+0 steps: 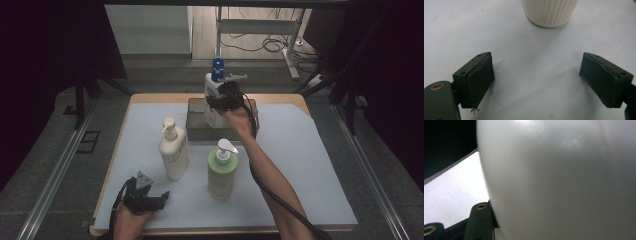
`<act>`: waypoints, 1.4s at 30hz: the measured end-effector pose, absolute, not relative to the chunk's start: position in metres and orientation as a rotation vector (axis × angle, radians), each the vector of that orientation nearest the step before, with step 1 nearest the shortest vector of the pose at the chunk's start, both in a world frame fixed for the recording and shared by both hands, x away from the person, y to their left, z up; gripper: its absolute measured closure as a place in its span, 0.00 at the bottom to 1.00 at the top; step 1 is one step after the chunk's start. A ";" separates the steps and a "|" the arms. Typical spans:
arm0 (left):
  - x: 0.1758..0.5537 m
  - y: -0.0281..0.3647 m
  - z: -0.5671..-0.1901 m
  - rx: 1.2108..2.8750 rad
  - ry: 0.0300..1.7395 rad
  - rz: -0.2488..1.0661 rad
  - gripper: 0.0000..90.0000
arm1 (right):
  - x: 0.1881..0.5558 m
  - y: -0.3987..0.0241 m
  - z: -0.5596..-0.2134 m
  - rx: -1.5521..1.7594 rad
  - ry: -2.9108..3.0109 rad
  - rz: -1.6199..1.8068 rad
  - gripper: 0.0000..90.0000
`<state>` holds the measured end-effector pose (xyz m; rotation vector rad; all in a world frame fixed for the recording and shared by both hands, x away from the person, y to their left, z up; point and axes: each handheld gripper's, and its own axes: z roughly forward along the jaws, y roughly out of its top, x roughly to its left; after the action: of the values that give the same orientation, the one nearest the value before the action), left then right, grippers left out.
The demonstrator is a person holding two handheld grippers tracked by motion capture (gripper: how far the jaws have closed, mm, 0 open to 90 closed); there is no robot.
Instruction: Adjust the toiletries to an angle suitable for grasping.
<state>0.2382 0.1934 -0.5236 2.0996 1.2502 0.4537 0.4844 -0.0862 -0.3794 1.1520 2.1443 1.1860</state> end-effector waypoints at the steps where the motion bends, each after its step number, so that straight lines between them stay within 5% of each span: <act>1: 0.238 0.193 -0.524 2.099 1.250 0.454 0.13 | 0.484 -0.086 -0.382 1.150 2.150 1.185 0.45; 42: 0.238 0.193 -0.524 2.099 1.250 0.455 0.13 | 0.481 -0.082 -0.424 1.153 2.238 1.156 0.40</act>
<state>0.2380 0.1933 -0.5237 2.0991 1.2502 0.4551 0.4808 -0.0821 -0.4242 1.1527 2.2380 1.1557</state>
